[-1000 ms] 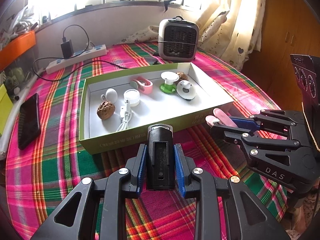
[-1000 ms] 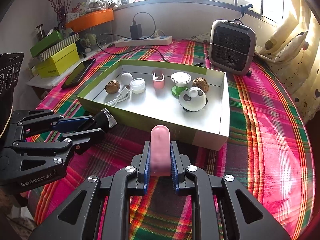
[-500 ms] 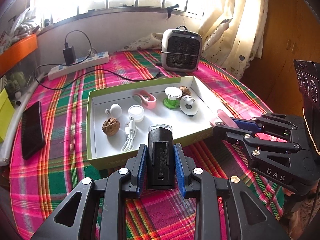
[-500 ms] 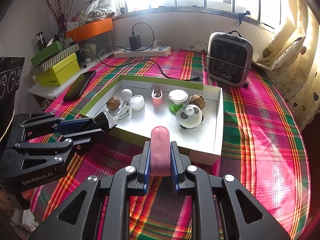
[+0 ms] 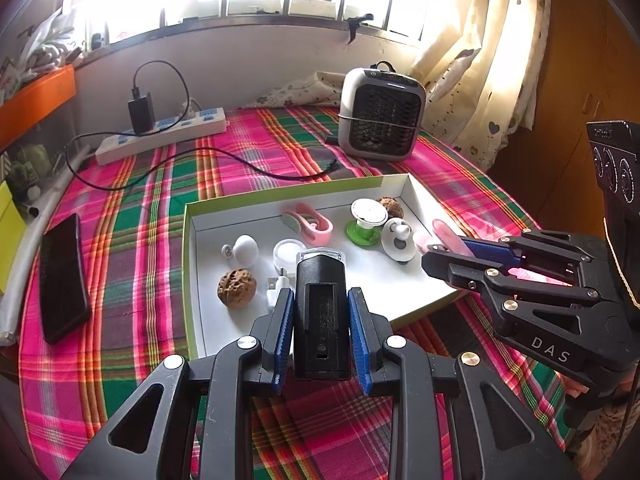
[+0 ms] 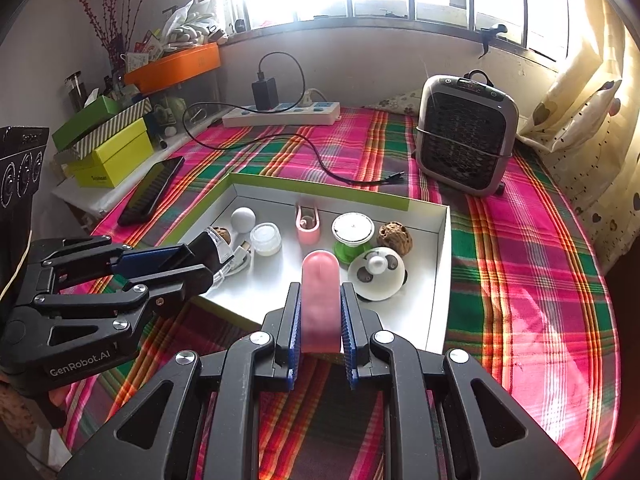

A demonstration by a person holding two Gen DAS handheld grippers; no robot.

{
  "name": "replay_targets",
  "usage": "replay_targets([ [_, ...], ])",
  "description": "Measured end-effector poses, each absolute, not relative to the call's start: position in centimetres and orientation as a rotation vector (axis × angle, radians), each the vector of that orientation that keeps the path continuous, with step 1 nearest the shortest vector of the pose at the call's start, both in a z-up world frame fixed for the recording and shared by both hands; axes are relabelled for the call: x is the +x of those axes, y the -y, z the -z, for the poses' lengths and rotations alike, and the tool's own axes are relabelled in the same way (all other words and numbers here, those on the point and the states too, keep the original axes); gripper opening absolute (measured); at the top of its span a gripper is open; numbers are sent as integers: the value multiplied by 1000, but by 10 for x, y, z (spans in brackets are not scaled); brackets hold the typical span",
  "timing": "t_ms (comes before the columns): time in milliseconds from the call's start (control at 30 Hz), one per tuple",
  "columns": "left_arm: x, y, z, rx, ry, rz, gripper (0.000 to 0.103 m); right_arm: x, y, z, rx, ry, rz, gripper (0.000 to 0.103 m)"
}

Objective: Organize objects
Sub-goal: 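Lift the black device and pink eraser up and over into the box, then lower the eraser and black device onto the box floor and open both tools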

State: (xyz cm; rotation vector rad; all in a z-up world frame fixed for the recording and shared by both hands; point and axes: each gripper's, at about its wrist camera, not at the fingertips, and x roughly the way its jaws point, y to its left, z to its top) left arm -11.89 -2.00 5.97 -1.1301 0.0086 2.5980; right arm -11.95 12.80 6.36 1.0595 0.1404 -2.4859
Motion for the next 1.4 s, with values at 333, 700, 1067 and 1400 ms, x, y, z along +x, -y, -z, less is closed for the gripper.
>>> replay_targets([
  [333,-143,27,-55,-1151,6,-2612,24,-143,-118,-54,1104,-139,2471,18],
  [700,-159,38,-41,-1208,8,-2643,24,-160,-110,-38,1149,-154,2444,18],
  [1067,-167,40,-37,-1210,-4,-2671,24,-170,-107,-31,1157,-179,2450,18],
  [1400,-167,37,-36,-1194,-53,-2692,25,-171,-105,-23,1178,-200,2453,19],
])
